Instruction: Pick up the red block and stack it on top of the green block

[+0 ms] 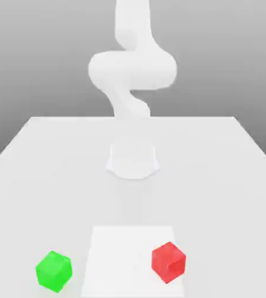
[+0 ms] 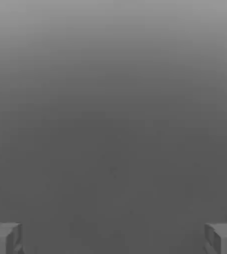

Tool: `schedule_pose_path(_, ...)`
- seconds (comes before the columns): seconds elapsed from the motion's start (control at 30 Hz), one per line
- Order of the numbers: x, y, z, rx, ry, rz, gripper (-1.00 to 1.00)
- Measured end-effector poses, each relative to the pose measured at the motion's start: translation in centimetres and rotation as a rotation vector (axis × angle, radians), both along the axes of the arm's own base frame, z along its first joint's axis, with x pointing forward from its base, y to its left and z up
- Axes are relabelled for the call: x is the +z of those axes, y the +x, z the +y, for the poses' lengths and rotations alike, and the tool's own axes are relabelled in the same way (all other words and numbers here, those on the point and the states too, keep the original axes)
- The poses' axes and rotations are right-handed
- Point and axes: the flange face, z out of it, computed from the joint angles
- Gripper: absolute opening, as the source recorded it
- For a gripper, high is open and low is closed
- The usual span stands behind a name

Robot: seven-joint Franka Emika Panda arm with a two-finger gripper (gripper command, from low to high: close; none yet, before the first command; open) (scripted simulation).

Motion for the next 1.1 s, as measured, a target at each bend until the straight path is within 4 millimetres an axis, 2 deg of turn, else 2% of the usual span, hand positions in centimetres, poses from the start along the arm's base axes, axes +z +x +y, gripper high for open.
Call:
schedule_pose_path(0.1,-5.8,3.7,0.8,0.078,-0.011,0.096,0.0)
schedule_pose_path(0.2,-11.6,6.4,1.9,0.151,-0.028,0.187,0.0)
schedule_pose_path(0.3,-17.7,8.2,3.2,0.221,-0.05,0.276,0.0)
schedule_pose_path(0.4,-23.9,9.2,4.5,0.289,-0.078,0.364,0.0)
schedule_pose_path(0.57,-34.0,8.9,6.3,0.4,-0.139,0.508,0.0)
schedule_pose_path(0.67,-39.7,7.7,7.3,0.469,-0.187,0.593,0.0)
schedule_pose_path(0.73,-43.4,6.6,7.2,0.505,-0.22,0.649,0.0)
schedule_pose_path(0.8,-46.2,6.0,7.2,0.527,-0.234,0.679,0.0)
schedule_pose_path(0.97,-51.7,5.8,7.2,0.533,-0.24,0.688,0.0)
schedule_pose_path(1.0,-52.2,5.7,7.2,0.532,-0.241,0.689,-1.0)
schedule_pose_path(1.1,-52.3,5.7,7.2,0.532,-0.241,0.689,-1.0)
